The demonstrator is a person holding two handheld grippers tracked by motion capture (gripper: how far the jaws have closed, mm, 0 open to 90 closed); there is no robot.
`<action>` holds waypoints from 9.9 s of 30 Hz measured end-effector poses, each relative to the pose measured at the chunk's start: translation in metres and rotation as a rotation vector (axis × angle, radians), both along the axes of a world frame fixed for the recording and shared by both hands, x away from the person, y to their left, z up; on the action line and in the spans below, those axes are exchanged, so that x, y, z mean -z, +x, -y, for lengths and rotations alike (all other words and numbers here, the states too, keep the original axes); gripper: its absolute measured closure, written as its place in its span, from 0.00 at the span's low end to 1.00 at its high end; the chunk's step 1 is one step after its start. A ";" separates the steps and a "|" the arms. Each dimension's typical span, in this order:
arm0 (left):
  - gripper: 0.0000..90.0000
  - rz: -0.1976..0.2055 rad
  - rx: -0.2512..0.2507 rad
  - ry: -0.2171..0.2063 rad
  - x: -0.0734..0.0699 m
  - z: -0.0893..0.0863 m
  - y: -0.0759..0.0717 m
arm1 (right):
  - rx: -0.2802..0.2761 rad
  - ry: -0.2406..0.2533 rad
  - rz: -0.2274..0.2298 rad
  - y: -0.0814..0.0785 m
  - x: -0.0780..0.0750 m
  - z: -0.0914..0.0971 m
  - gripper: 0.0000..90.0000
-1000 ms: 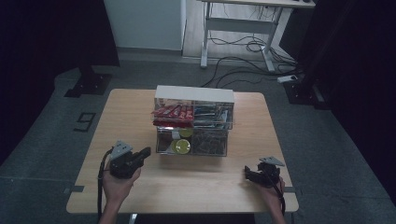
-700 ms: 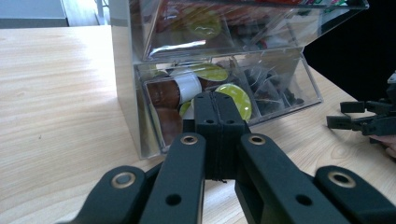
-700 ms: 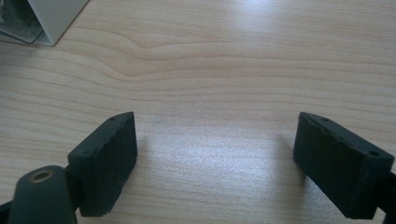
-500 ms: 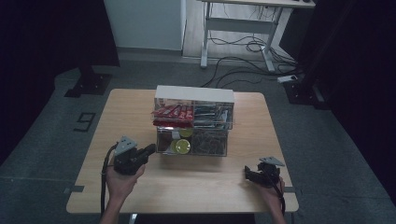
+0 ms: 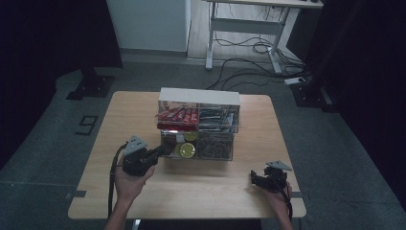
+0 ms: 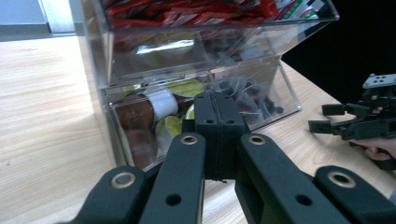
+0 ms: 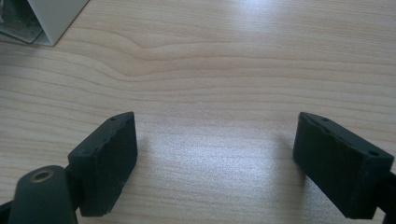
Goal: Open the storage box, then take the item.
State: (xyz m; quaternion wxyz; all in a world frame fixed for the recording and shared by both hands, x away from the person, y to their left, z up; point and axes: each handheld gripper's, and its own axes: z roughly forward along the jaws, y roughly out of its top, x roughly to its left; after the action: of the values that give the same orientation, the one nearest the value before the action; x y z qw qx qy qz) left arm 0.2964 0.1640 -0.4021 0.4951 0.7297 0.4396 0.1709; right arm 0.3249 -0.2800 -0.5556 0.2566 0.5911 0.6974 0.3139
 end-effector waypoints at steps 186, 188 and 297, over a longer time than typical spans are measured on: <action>1.00 0.017 0.084 -0.077 -0.082 0.048 0.075 | -0.225 0.238 0.271 0.001 -0.144 -0.040 0.46; 1.00 0.017 0.083 -0.077 -0.082 0.048 0.075 | -0.235 0.235 0.274 0.001 -0.148 -0.043 0.47; 1.00 0.019 0.094 -0.084 -0.081 0.054 0.075 | -0.282 0.150 0.269 0.058 -0.180 -0.122 0.96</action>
State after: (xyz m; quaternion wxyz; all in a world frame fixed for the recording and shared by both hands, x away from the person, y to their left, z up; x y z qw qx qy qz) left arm 0.3719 0.1103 -0.3210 0.5369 0.7264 0.4070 0.1358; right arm 0.3830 -0.1583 -0.3754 0.2562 0.4579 0.7073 0.4737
